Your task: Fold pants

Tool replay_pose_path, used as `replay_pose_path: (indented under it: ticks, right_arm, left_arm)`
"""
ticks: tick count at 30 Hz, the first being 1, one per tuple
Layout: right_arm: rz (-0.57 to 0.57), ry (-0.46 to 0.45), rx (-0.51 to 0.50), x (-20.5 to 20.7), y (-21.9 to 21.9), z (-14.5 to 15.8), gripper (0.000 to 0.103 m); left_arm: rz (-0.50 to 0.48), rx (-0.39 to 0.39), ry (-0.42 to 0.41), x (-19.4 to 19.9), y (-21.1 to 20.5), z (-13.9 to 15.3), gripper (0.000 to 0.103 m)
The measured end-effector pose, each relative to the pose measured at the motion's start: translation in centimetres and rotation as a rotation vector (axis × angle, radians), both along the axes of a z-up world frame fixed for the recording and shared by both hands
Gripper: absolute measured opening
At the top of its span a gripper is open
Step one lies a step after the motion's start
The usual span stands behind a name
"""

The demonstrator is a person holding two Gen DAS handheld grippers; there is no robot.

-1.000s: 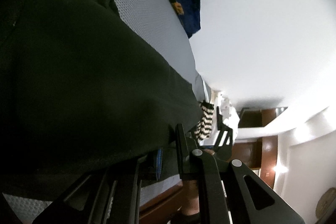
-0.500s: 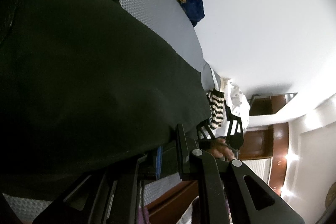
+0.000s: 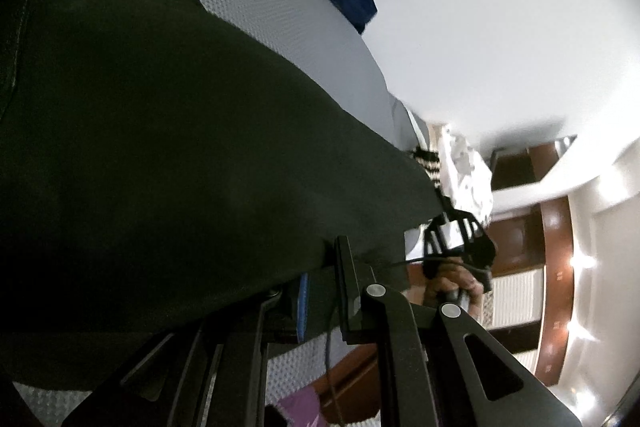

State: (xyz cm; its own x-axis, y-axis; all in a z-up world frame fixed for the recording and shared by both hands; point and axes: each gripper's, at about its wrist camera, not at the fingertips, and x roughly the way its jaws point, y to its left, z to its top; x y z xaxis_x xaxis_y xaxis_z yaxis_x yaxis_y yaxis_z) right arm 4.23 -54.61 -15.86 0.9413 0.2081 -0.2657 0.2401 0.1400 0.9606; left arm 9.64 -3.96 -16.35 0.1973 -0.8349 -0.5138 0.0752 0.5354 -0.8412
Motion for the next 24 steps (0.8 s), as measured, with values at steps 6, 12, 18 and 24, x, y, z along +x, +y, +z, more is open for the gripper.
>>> replay_pose_path:
  ticks: [6, 12, 18, 24]
  right_arm:
    - [0.035, 0.120, -0.253, -4.0, 0.7, 3.2, 0.006]
    - [0.011, 0.231, -0.242, -9.1, 1.6, -0.1, 0.005]
    - [-0.011, 0.274, -0.215, -11.9, 1.9, -2.1, 0.005]
    - [-0.039, 0.258, -0.200, -12.7, 1.2, -1.5, 0.005]
  left_arm:
    - [-0.093, 0.065, -0.034, -1.6, -0.4, -0.2, 0.012]
    - [-0.154, 0.142, -0.012, -2.9, -0.2, -2.2, 0.012]
    - [-0.181, 0.181, -0.030, -3.4, 0.7, -2.3, 0.012]
    - [-0.187, 0.192, -0.038, -3.4, 0.6, -1.9, 0.012]
